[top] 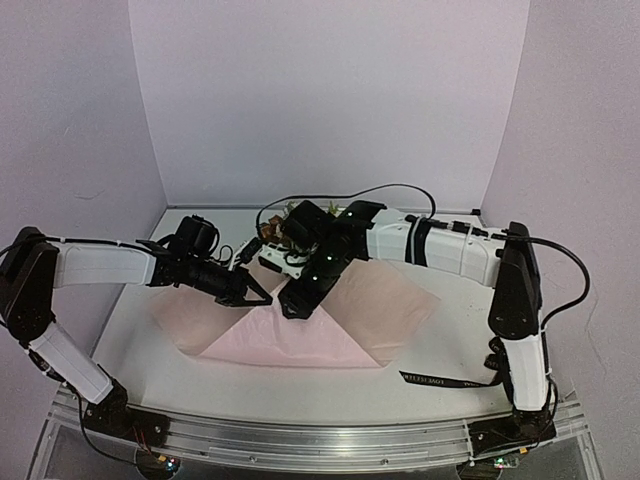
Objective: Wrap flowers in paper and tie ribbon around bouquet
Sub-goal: Pass from the right arm to the left, then fold the bottom corner of the flattened wrapping paper at the center of the board.
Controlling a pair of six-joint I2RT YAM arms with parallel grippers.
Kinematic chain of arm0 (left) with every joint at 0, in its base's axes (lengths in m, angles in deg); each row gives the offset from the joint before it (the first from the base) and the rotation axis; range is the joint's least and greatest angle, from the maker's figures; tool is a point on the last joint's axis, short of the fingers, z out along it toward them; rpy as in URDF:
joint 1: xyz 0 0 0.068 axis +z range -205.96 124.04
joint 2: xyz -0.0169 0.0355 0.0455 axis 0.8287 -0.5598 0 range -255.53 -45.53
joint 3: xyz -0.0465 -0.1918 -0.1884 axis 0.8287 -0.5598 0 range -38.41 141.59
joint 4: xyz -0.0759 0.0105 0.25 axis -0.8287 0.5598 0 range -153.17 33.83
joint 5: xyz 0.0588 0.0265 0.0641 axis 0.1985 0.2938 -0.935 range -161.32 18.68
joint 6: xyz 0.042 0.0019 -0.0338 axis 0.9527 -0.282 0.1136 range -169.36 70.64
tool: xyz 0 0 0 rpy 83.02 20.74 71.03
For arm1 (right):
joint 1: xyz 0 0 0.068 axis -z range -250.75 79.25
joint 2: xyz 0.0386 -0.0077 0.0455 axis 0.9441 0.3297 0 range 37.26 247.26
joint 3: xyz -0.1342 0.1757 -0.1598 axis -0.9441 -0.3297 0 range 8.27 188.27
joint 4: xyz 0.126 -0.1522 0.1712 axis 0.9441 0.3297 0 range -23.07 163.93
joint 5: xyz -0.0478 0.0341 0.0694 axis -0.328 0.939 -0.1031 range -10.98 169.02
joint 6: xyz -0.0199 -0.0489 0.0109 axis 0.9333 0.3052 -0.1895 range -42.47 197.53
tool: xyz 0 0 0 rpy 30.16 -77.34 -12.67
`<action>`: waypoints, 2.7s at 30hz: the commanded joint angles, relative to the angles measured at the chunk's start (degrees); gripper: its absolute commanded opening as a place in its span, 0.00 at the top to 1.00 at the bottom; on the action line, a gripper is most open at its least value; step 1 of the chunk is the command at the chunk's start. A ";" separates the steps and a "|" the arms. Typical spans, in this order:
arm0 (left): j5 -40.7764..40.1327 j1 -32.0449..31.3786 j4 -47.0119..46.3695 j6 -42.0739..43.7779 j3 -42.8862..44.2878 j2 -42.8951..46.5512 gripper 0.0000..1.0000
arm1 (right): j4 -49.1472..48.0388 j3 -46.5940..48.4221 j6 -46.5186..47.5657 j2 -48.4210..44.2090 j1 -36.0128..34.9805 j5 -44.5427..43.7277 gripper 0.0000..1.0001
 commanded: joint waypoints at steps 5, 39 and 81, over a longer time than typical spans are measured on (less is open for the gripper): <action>-11.39 -0.14 -1.23 -0.87 6.50 -3.99 1.00 | -0.98 -11.57 -7.73 -15.82 3.55 -6.08 0.16; -13.67 4.27 -3.91 2.87 20.57 -21.67 1.00 | -10.30 -29.87 -31.45 -17.90 4.76 -0.28 0.49; -14.97 4.26 -1.50 -0.51 22.11 -23.75 0.77 | -27.59 -45.42 -51.02 -13.41 3.05 -10.69 0.87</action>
